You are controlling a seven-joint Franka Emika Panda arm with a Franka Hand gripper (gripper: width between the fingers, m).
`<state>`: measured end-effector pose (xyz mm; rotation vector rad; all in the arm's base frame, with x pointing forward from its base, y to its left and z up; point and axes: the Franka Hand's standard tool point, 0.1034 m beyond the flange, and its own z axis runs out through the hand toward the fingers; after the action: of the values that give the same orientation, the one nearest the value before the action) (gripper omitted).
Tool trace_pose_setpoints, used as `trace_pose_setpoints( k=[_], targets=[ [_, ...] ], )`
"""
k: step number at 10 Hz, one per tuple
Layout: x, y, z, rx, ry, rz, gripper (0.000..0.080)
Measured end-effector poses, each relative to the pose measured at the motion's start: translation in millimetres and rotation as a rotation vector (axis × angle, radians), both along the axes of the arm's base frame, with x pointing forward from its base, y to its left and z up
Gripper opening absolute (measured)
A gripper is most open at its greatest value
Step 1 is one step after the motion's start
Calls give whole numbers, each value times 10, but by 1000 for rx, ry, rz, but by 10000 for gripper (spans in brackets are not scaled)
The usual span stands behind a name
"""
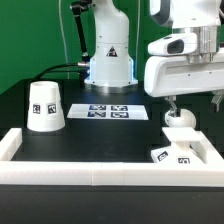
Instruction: Assemble lamp
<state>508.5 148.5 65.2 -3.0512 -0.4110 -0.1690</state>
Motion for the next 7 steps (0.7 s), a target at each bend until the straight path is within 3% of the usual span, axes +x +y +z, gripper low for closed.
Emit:
trace_pose_setpoints(
  k=[3,5,7],
  targets=[
    [-322,-32,-137,-4,-8,7,699],
    [-345,-28,-144,-6,4,9,699],
    [-415,-26,-155,-33,149,14,699]
  ],
)
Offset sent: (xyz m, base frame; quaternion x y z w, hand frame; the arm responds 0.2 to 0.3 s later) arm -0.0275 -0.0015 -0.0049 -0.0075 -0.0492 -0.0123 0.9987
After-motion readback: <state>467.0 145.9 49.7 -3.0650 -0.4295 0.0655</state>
